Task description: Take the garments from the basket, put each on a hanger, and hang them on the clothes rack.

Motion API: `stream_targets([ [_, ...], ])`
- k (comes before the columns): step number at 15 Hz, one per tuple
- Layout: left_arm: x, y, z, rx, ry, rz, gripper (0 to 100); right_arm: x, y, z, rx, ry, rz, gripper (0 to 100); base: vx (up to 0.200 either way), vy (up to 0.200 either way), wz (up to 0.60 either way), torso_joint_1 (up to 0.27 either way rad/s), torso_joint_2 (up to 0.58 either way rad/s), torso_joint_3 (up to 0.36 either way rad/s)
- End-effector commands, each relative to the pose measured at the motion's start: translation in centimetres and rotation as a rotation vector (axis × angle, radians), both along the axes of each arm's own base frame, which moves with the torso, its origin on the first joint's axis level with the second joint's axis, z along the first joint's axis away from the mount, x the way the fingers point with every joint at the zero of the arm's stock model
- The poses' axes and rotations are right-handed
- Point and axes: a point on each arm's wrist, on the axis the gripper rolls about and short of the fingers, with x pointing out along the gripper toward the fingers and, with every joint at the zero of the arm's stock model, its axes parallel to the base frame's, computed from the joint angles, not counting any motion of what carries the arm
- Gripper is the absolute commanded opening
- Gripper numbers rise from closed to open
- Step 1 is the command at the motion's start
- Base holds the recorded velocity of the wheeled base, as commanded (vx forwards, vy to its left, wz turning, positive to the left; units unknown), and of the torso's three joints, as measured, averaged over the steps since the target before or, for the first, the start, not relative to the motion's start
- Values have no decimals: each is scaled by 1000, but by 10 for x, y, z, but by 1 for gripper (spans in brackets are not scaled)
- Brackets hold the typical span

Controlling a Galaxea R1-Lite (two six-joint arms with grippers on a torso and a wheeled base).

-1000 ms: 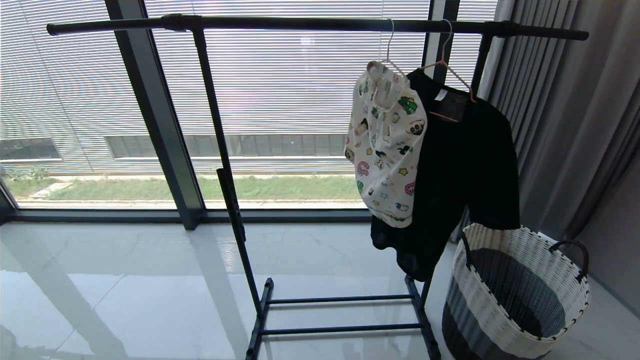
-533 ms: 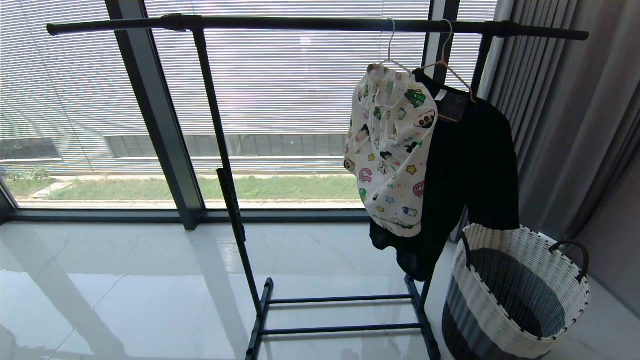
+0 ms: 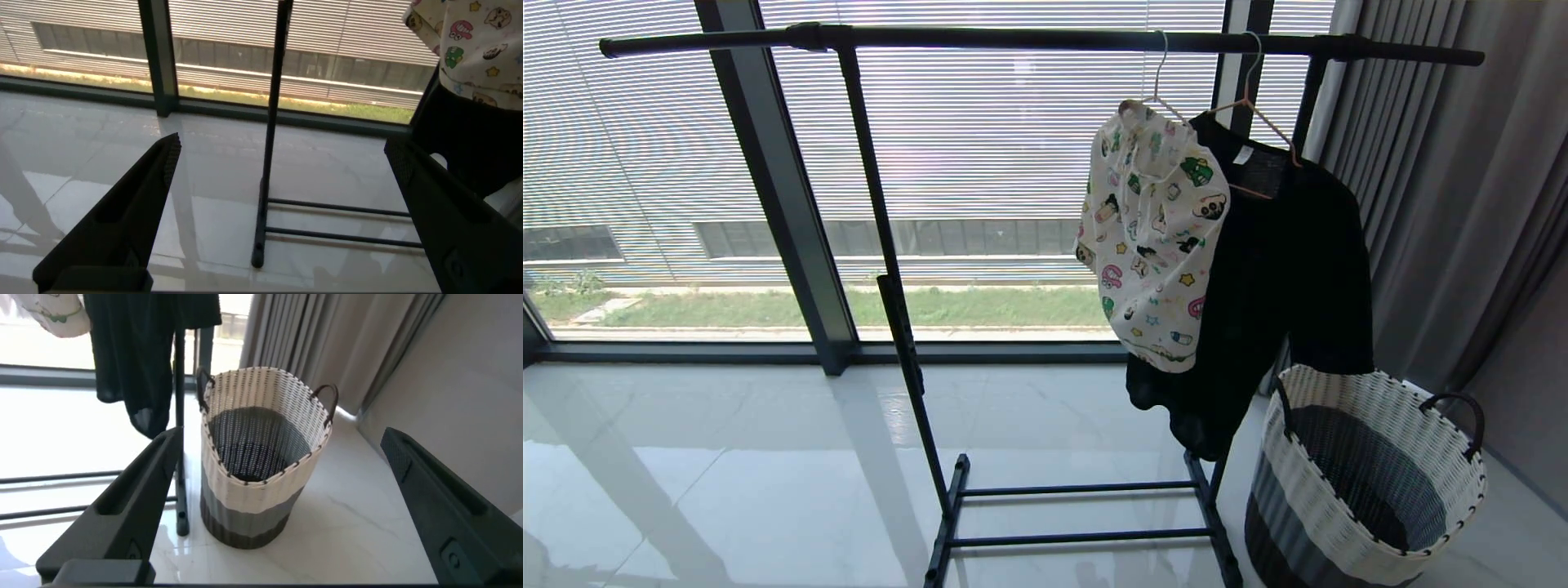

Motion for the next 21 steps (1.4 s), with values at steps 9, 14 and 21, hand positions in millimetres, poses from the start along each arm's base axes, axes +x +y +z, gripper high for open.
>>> stream_targets([
  [9,0,0,0,0,0,5,100,-6,1,-8,5,-13,217,100,0,0,0,0,0,0],
  [14,0,0,0,0,0,5,100,-7,1,-8,9,-25,207,100,0,0,0,0,0,0],
  [21,0,0,0,0,4,5,100,-7,1,-8,4,-25,208,100,0,0,0,0,0,0],
])
